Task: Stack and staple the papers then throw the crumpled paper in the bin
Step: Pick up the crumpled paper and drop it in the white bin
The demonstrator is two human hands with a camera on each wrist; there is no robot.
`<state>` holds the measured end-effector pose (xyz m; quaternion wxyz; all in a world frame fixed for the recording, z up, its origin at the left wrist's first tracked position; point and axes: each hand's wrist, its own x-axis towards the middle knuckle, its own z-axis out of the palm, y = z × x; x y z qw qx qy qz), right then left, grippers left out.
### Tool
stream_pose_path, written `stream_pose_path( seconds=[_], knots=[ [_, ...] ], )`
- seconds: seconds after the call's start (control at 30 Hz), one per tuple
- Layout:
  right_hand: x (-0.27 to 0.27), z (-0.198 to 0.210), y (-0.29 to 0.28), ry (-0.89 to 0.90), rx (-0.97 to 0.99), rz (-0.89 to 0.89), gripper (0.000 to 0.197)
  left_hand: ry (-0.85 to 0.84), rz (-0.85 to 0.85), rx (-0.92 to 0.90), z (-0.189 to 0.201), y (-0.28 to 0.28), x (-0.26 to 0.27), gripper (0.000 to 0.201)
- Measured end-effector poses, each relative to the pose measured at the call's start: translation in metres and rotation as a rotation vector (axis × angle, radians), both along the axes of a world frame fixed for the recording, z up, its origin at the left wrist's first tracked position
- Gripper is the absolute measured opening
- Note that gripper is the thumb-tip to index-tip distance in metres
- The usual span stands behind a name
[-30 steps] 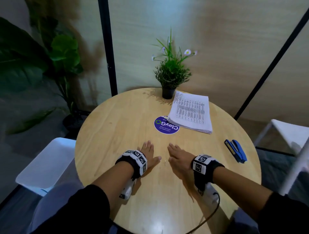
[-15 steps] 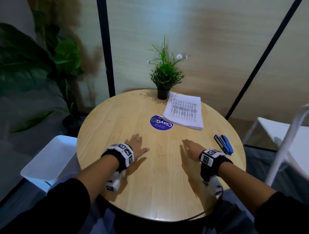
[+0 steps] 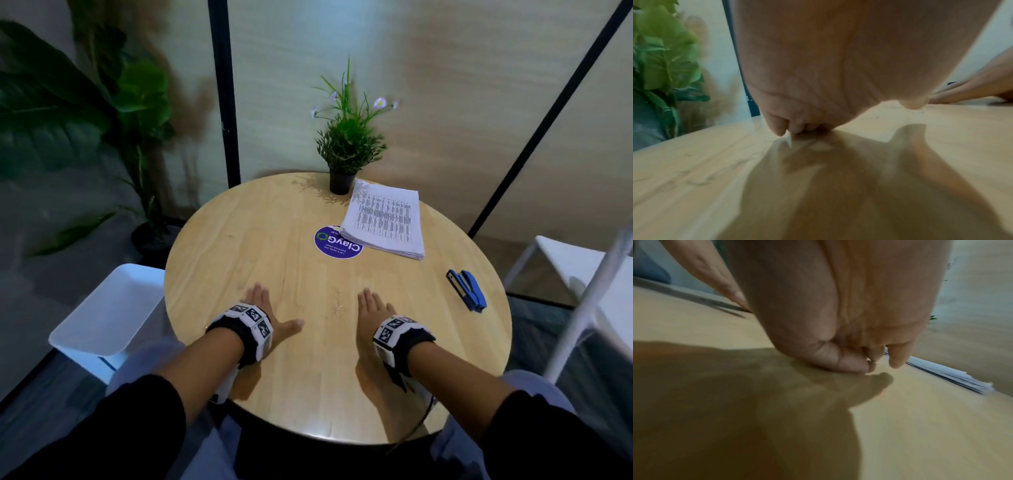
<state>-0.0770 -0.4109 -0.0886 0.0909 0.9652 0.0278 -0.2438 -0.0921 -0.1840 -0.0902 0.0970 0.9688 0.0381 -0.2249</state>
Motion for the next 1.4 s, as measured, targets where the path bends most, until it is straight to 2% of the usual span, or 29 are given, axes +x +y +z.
stream_pose_path(
  seconds=[0.07,0.2,0.27,0.4,0.5,0.7,0.8,0.87,0.97,1.07,1.17,1.33,1.4],
  knots=[
    [-0.004,0.003,0.018,0.014,0.034,0.037,0.091,0.009,-0.100,-0.017,0.006,-0.012,-0.005,0.109],
    [-0.009,0.017,0.039,0.051,0.185,0.088,0.069,0.046,-0.323,-0.042,0.014,-0.042,-0.010,0.096],
    [-0.007,0.023,0.036,0.048,0.260,0.113,0.067,0.071,-0.360,-0.083,0.019,-0.049,-0.010,0.093],
    [0.015,0.036,0.013,0.006,0.287,0.072,0.057,-0.009,-0.215,-0.141,0.035,-0.021,0.013,0.095],
    [0.036,0.035,-0.004,0.010,0.188,0.065,0.058,-0.031,-0.071,-0.045,0.046,0.032,0.040,0.097],
    [0.062,0.019,-0.012,-0.004,0.001,0.141,0.084,-0.029,0.245,0.205,0.032,0.135,0.041,0.114],
    [0.059,0.016,-0.009,-0.018,-0.003,0.154,0.093,0.026,0.275,0.275,0.032,0.149,0.034,0.122],
    [0.055,0.015,-0.006,-0.030,-0.031,0.212,0.095,0.075,0.197,0.307,0.033,0.142,0.026,0.119],
    [0.047,0.017,0.004,-0.031,-0.052,0.289,0.083,0.138,0.136,0.210,0.026,0.124,0.005,0.113],
    [0.036,0.017,0.017,-0.044,-0.050,0.340,0.077,0.101,0.112,0.172,0.018,0.110,-0.008,0.127],
    [0.024,0.015,0.029,-0.066,-0.071,0.409,0.080,0.032,0.067,0.086,0.014,0.094,-0.012,0.144],
    [0.004,0.016,0.049,-0.087,-0.069,0.505,0.077,0.014,-0.015,0.068,0.009,0.052,-0.020,0.128],
    [-0.003,0.013,0.056,-0.092,-0.063,0.533,0.083,0.012,-0.066,0.078,0.007,0.033,-0.020,0.121]
  ],
)
